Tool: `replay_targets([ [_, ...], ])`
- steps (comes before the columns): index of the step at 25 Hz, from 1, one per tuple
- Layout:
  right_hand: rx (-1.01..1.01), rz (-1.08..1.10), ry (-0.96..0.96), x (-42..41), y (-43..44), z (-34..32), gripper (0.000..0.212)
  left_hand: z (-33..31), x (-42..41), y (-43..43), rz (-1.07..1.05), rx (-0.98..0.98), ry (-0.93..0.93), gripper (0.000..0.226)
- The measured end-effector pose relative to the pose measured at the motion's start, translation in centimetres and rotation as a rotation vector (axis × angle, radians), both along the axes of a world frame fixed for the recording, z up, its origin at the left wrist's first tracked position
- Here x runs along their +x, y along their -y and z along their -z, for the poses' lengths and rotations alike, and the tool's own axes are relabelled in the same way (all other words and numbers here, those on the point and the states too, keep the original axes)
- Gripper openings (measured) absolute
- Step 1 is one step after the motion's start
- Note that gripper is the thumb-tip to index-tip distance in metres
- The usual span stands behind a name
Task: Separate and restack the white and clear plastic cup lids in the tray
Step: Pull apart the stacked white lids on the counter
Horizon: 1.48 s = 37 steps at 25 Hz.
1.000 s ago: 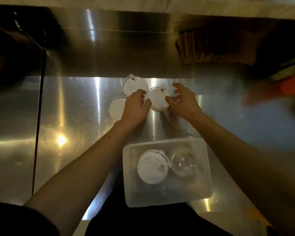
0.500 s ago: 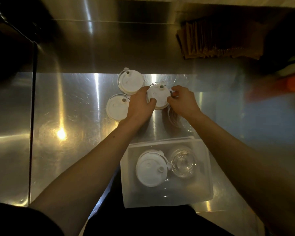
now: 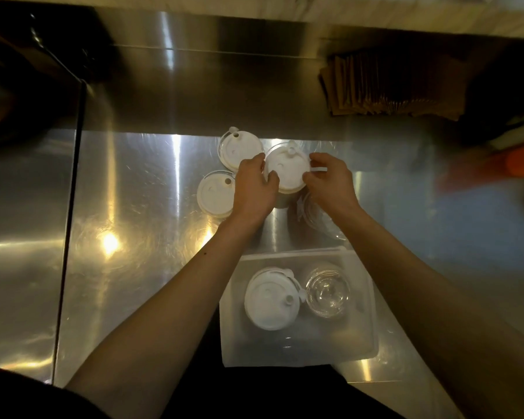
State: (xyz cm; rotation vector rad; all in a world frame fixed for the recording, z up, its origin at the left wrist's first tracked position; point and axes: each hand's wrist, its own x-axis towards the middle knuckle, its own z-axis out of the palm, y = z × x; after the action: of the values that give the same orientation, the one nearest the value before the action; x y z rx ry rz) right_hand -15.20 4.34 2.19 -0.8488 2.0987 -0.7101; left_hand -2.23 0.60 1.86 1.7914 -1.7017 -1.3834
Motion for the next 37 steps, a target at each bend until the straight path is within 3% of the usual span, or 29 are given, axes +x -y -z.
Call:
replay_targets([
  [8, -0.091, -0.098, -0.024, 1.9, 1.7, -0.6, 0.04, -1.3, 2.8, 0.3, -0.224, 0.008, -0.026, 0.04],
  [15, -0.075, -0.212, -0.01, 3.4, 5.0, -0.3, 0.038, -1.3, 5.1, 2.6, -0.294, 0.0, -0.058, 0.04],
  [26, -0.016, -0.327, -0.026, 4.4, 9.7, 2.1, 0.036, 1.1, 6.3, 6.8, -0.176, 0.027, 0.085, 0.039],
  [31, 0.022, -0.315, -0.04, 4.1, 10.7, 3.0, 0.034, 2.7, 6.3, 8.2, -0.008, 0.045, 0.17, 0.035],
  [37, 0.001, -0.306, -0.016, 3.7, 10.7, 3.7, 0.032, 3.0, 6.2, 8.6, -0.042, 0.061, 0.123, 0.034],
])
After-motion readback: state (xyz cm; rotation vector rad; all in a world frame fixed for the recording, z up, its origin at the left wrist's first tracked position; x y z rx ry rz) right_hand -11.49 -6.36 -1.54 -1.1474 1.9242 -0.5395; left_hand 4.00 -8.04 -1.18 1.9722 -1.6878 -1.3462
